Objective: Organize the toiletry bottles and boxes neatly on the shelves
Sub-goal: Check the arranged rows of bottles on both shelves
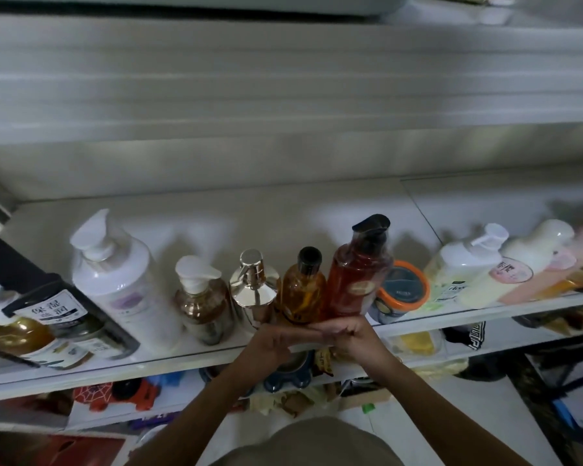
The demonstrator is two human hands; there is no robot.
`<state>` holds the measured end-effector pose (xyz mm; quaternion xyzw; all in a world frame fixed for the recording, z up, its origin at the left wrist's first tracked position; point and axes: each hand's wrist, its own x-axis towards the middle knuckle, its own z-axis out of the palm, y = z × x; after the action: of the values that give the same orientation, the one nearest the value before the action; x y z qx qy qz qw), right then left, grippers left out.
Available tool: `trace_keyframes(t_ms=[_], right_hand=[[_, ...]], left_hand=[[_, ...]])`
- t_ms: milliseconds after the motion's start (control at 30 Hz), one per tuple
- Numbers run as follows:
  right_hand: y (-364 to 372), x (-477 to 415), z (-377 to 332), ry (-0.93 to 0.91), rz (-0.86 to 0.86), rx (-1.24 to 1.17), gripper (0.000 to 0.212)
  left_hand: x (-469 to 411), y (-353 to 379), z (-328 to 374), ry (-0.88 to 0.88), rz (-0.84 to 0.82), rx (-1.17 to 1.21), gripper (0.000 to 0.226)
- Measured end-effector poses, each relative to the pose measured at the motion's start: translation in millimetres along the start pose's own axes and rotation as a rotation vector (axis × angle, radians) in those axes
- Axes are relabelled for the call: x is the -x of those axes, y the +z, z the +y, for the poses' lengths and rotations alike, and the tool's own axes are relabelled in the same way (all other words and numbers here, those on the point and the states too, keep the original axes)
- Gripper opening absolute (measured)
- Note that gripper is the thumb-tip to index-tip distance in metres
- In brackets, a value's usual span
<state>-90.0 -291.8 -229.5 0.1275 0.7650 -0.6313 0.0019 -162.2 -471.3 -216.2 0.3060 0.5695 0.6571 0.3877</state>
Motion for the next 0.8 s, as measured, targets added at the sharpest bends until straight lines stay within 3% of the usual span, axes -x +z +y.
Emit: trace_keyframes(t_ms=[267,567,667,800], right_hand=[[-2.0,-6.7,4.9,0.02,-0.042,0.02,0.029],[-12.2,3.0,0.8,0.004,-0.049,-0.055,0.034],[-26.7,11.5,3.0,0.011,-0.019,-0.088,0.034],[-52.4,21.2,5.9,0.036,0.016,-0.104,0.039]], left_hand=[[-0.7,2.7,3.6,-0.029,0.01,-0.029,0.041],[-7.5,11.1,-6.9,-0.034,0.074,-0.092,0.025],[-17.5,19.4,-12.6,-0.045,0.033,-0.158,0.053],[-35.1,36.0,-19.9,-0.042,-0.029,-0.185,0.061]])
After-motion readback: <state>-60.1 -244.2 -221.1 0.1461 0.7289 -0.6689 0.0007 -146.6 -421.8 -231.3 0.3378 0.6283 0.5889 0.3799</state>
